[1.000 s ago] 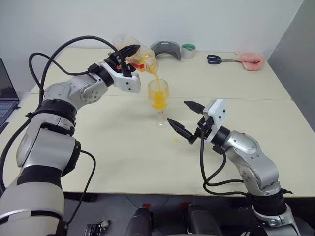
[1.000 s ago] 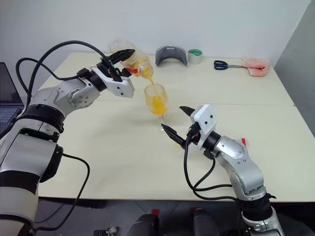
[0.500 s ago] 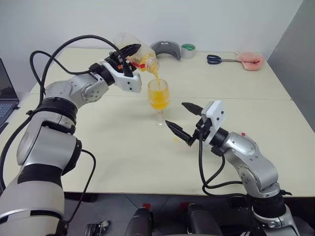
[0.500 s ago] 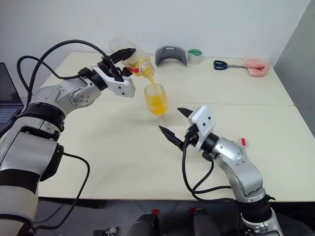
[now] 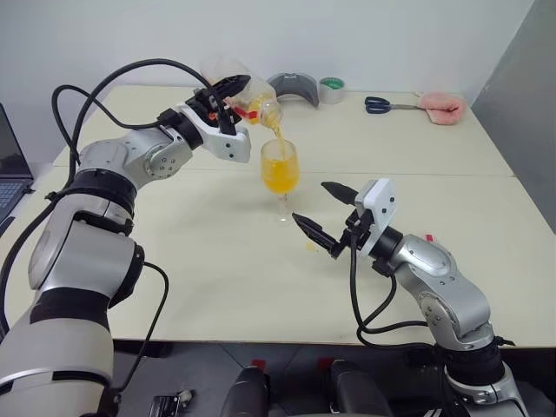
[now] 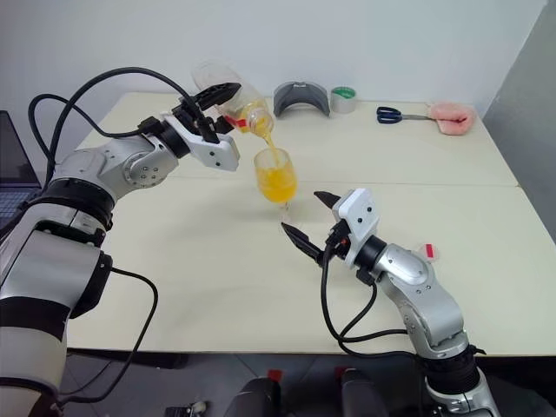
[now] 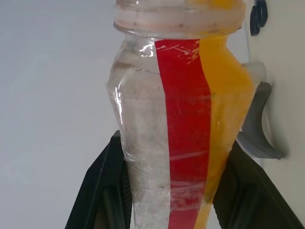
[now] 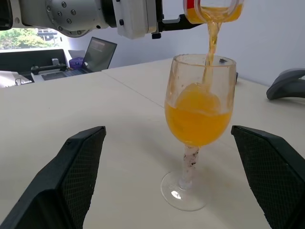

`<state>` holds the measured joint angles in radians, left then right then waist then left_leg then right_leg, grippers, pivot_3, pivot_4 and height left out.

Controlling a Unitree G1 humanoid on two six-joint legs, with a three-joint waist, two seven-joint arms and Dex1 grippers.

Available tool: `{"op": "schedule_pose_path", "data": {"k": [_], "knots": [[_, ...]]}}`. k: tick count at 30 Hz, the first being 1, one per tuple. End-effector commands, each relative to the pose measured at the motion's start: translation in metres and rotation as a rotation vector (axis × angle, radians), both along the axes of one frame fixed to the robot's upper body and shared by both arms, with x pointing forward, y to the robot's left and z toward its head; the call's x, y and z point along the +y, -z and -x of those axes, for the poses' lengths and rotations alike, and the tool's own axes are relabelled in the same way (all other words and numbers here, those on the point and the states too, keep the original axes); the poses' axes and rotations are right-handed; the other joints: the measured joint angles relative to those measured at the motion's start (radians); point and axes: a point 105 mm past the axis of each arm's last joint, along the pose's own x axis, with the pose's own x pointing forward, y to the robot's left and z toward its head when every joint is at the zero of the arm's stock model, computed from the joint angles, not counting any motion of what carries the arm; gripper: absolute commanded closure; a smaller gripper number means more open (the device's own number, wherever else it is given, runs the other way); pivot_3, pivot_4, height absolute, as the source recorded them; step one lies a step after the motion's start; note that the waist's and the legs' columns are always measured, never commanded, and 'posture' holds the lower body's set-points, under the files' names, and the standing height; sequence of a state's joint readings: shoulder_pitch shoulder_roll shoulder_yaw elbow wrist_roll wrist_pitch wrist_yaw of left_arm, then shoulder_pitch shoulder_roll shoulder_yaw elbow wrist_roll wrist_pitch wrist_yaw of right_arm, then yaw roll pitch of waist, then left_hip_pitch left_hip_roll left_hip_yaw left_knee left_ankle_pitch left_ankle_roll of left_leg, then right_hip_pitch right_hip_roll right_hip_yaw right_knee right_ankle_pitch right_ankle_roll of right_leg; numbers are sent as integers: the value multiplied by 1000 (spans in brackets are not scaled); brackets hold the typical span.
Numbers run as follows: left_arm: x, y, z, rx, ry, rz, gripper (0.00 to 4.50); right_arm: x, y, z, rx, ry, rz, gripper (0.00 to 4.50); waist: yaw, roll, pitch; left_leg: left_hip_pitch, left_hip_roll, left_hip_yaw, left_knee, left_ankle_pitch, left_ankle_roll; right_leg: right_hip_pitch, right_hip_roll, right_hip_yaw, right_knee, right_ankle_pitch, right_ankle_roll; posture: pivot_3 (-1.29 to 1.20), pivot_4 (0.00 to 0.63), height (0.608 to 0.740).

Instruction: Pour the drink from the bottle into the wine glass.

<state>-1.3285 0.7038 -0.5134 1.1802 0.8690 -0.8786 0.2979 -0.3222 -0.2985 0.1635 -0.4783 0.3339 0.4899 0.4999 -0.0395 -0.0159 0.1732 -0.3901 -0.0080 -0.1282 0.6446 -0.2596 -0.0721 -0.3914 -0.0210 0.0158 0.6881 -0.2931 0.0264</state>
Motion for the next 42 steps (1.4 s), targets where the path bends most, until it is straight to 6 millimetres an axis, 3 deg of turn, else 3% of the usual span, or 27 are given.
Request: {"op": "schedule_pose_path", "data": {"k": [1,19,26,37,42], "knots": [[0,-22,3,-64,5,31,2756,3,-11,8,-43,-20,-18,0,-1,0,0,0,0,0,0,0,0,0,0,0,0,0,0,0,150,740],[-2,-19,1,-46,5,49,2756,3,-10,11,-38,-22,-12,0,-2,0,0,0,0,0,0,0,0,0,0,0,1,0,0,0,150,740],[-5,-12,-5,50,4,169,2756,2,-10,10,-39,-14,-11,0,-2,0,0,0,0,0,1,0,0,0,0,0,1,0,0,0,150,740],[-3,-7,-12,348,86,601,2756,4,-15,10,-62,-19,-21,0,-16,0,0,0,0,0,1,0,0,0,0,0,2,0,0,0,150,740],[31,-3,-18,475,51,915,2756,7,-19,17,-74,-76,-12,0,-22,0,0,0,0,-1,1,0,0,-1,0,0,3,0,0,0,150,740]]}}
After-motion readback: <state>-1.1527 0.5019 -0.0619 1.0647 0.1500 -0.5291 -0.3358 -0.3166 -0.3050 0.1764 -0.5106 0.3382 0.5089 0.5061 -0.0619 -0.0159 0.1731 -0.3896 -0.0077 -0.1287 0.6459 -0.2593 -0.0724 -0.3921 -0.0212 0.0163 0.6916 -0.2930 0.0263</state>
